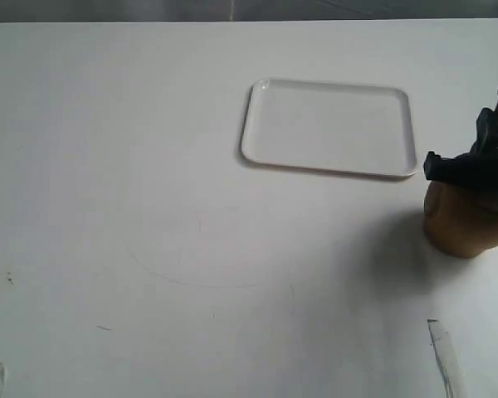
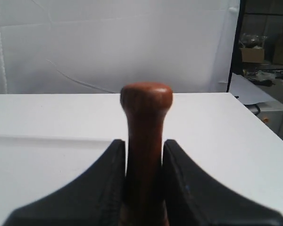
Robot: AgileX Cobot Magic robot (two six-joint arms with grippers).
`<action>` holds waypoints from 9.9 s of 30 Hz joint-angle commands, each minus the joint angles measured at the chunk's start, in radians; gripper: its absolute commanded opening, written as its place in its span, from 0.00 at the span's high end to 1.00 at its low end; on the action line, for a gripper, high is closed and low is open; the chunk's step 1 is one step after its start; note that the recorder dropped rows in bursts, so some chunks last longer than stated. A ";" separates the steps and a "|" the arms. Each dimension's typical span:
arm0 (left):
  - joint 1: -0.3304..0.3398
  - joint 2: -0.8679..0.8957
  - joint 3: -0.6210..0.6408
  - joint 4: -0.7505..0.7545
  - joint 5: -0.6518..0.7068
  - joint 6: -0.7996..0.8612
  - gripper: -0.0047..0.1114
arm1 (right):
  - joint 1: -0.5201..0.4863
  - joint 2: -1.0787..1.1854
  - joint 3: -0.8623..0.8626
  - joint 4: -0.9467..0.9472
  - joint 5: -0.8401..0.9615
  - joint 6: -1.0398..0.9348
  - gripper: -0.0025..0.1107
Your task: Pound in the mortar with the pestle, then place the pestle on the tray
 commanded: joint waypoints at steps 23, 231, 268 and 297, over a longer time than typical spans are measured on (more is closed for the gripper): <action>-0.008 -0.001 0.001 -0.007 -0.003 -0.008 0.96 | 0.001 -0.136 0.111 -0.092 0.052 -0.019 0.98; -0.008 -0.001 0.001 -0.007 -0.003 -0.008 0.96 | -0.201 -0.886 -0.001 -1.039 0.400 0.336 0.57; -0.008 -0.001 0.001 -0.007 -0.003 -0.008 0.96 | -0.197 -1.279 0.136 -0.713 1.349 0.846 0.98; -0.008 -0.001 0.001 -0.007 -0.003 -0.008 0.96 | -0.545 -1.552 0.136 -0.754 1.600 0.211 0.98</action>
